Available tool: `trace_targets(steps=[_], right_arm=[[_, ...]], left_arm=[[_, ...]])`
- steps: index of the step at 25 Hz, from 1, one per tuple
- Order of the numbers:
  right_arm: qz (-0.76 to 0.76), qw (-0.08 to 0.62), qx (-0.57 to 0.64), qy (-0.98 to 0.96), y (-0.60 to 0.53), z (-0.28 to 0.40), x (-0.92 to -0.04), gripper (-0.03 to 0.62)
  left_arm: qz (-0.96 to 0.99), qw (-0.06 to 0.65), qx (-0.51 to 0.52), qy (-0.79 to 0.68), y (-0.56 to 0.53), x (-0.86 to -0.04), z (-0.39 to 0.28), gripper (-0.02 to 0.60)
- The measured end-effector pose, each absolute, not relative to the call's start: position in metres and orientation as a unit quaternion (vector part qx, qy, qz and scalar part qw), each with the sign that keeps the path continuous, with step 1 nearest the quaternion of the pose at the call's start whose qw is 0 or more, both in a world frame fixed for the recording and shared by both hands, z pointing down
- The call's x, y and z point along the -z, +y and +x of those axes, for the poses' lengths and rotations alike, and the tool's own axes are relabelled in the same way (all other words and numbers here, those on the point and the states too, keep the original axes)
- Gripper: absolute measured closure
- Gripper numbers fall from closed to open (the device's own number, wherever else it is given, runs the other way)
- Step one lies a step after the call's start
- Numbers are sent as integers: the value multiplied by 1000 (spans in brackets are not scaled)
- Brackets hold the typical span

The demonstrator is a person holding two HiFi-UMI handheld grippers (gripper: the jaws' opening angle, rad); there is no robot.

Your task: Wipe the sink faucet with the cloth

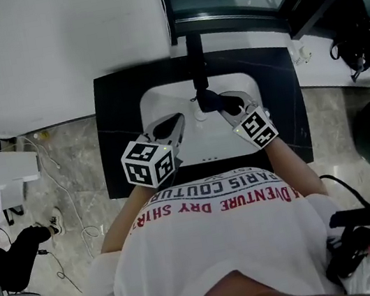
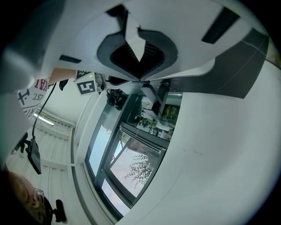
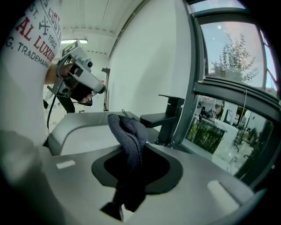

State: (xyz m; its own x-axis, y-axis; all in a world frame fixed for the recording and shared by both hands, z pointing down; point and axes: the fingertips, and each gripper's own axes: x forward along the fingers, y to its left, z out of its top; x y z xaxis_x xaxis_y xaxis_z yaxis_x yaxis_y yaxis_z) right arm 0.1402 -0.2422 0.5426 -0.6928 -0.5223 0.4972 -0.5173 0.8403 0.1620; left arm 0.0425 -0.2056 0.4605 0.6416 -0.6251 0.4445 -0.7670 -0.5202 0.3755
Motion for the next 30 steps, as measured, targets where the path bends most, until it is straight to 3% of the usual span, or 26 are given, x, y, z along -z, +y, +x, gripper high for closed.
trace_targets(steps=[9, 21, 30], right_arm=[[299, 168, 9, -939, -237, 100, -496, 516], [313, 209, 90, -922, -258, 64, -499, 516], [324, 210, 95, -918, -260, 76, -502, 516]], left_arm=[[854, 278, -131, -419, -193, -465, 40, 580], [850, 283, -132, -424, -192, -466, 37, 580], [852, 283, -139, -418, -191, -469, 41, 580]])
